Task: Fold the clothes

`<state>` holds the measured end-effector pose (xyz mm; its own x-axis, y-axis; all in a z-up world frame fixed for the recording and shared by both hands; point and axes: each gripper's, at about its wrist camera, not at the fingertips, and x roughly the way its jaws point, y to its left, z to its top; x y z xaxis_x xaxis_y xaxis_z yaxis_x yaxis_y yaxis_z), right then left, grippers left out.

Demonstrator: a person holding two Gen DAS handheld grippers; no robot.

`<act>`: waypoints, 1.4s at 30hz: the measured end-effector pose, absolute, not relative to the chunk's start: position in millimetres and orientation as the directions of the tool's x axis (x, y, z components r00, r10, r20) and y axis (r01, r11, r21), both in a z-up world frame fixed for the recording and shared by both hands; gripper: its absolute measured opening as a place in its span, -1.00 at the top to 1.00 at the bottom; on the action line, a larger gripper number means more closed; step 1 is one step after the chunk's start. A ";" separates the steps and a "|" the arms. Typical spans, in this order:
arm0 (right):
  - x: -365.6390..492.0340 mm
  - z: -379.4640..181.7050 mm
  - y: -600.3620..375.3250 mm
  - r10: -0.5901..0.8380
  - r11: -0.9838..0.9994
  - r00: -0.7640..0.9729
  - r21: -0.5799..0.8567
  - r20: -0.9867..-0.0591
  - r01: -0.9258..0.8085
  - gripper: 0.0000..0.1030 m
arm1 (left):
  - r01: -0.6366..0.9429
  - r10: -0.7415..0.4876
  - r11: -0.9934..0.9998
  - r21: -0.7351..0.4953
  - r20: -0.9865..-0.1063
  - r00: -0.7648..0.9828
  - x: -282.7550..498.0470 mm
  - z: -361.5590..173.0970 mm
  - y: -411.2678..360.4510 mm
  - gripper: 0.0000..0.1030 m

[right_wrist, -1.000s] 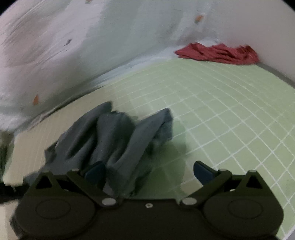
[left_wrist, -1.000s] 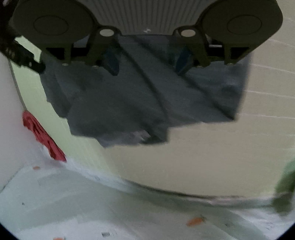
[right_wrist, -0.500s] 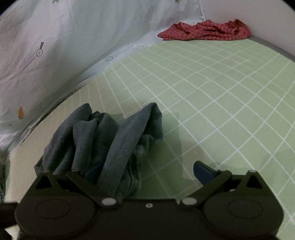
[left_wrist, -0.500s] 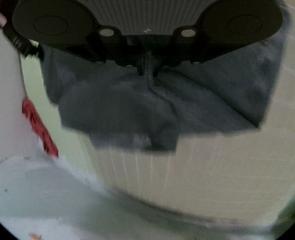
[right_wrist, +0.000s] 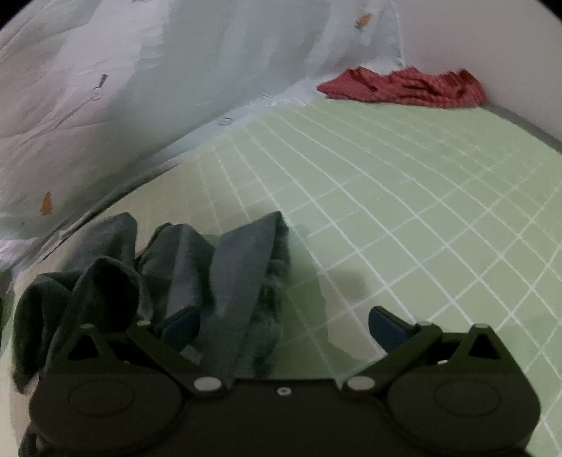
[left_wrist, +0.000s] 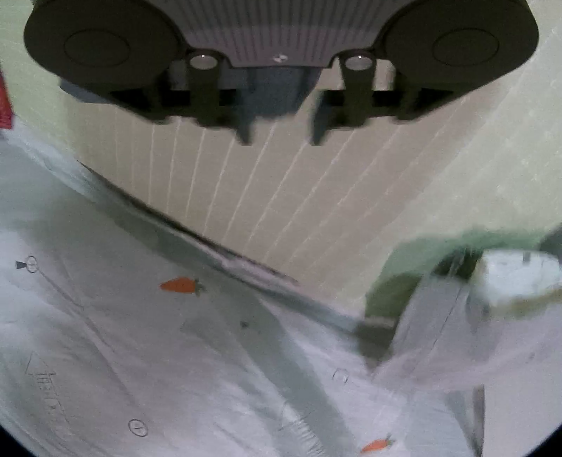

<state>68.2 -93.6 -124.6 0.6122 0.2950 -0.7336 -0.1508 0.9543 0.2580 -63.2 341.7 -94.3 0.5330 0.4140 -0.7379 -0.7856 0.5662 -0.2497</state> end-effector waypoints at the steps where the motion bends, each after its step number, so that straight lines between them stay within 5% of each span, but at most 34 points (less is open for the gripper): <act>1: 67.8 -124.6 -91.9 0.301 0.952 0.610 0.263 -0.733 -0.154 -1.00 | -0.778 0.385 0.565 -0.273 -0.747 0.542 -74.5 -97.8 339.9 -0.18; 7: 75.5 -133.7 -83.5 0.365 0.931 0.550 0.301 -0.751 -0.208 -1.00 | -0.786 0.249 0.569 -0.240 -0.861 0.443 -144.0 -131.7 315.6 -0.35; 12: 86.6 -150.8 -65.0 0.439 0.887 0.424 0.304 -0.792 -0.349 -1.00 | -0.683 -0.030 0.607 -0.406 -0.871 0.491 -168.3 -167.6 294.5 -0.35; 14: 84.6 -156.5 -55.9 0.442 0.878 0.403 0.294 -0.801 -0.378 -1.00 | -0.672 -0.037 0.614 -0.415 -0.865 0.501 -167.3 -171.5 290.6 -0.15; 17: 75.5 -159.8 -40.4 0.454 0.854 0.366 0.280 -0.812 -0.439 -0.76 | -0.662 -0.034 0.630 -0.407 -0.866 0.499 -166.0 -177.1 288.9 0.44; 19: 65.8 -158.9 -30.3 0.450 0.841 0.356 0.255 -0.819 -0.476 -0.54 | -0.659 -0.029 0.636 -0.402 -0.865 0.500 -167.2 -178.2 294.5 0.54; 27: -2.7 -154.1 9.5 0.572 0.692 0.181 0.352 -0.800 -0.631 -0.52 | -0.688 0.224 0.687 -0.234 -0.833 0.506 -160.6 -146.4 380.5 0.60; 32: -51.8 -143.6 46.9 0.608 0.572 0.124 0.325 -0.784 -0.753 -0.49 | -0.738 0.316 0.636 -0.226 -0.795 0.517 -162.8 -113.0 426.3 0.33; 35: -52.9 -128.1 40.9 0.603 0.562 0.168 0.266 -0.780 -0.784 -0.68 | -0.722 0.319 0.655 -0.221 -0.786 0.530 -175.4 -110.4 402.5 -0.26; 37: -45.2 -118.7 27.4 0.594 0.609 0.223 0.250 -0.773 -0.753 -0.96 | -0.716 0.302 0.660 -0.228 -0.792 0.530 -187.3 -114.9 386.7 -0.30; 42: -16.3 -97.9 -20.4 0.527 0.754 0.383 0.210 -0.759 -0.622 -0.99 | -0.756 0.175 0.557 -0.344 -0.841 0.511 -225.2 -142.7 357.8 -0.37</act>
